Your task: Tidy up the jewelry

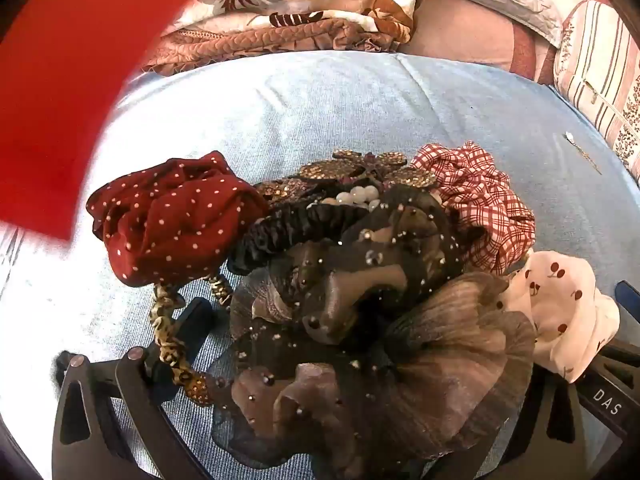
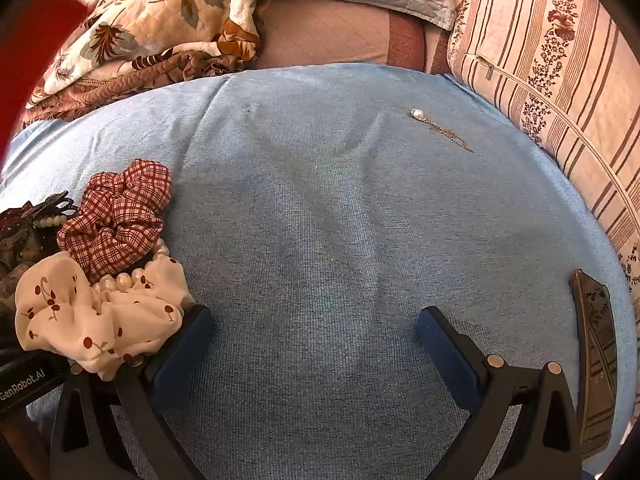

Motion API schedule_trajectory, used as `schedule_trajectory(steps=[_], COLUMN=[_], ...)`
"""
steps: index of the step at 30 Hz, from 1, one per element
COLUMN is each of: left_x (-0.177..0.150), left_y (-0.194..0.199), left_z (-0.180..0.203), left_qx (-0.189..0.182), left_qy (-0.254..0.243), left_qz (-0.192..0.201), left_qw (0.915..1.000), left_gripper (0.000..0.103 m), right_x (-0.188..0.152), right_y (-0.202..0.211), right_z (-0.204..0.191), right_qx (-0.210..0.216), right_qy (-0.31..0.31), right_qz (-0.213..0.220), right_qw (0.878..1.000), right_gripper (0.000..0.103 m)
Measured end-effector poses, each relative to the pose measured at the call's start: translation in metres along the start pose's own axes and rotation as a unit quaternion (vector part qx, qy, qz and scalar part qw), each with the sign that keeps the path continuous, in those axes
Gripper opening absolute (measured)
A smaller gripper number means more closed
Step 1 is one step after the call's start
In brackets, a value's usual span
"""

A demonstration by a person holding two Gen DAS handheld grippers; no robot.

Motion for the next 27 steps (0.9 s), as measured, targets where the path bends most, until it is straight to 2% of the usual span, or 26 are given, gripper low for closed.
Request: schedule_trajectory(steps=[27], left_x=[0.0035], left_y=[0.0015], left_z=[0.0034], left_qx=[0.001], left_qy=[0.000], left_qz=[0.000], left_qw=[1.0000], left_gripper=[0.103], right_x=[-0.0003], right_y=[0.0006], right_z=[-0.0013], right_qx=[0.001], right_qy=[0.000], right_qz=[0.000], right_qw=[1.000], right_gripper=[0.103])
Point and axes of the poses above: each gripper's, at about its wrist camera, not at the fingertips, and y roughly against the way its jaws point, z to its right, x to its top, the point moved 2 cm from there along -y, roughly the way its jaws point, and after that the axes turned 14 degrees about -z, right-handed, at the moved point
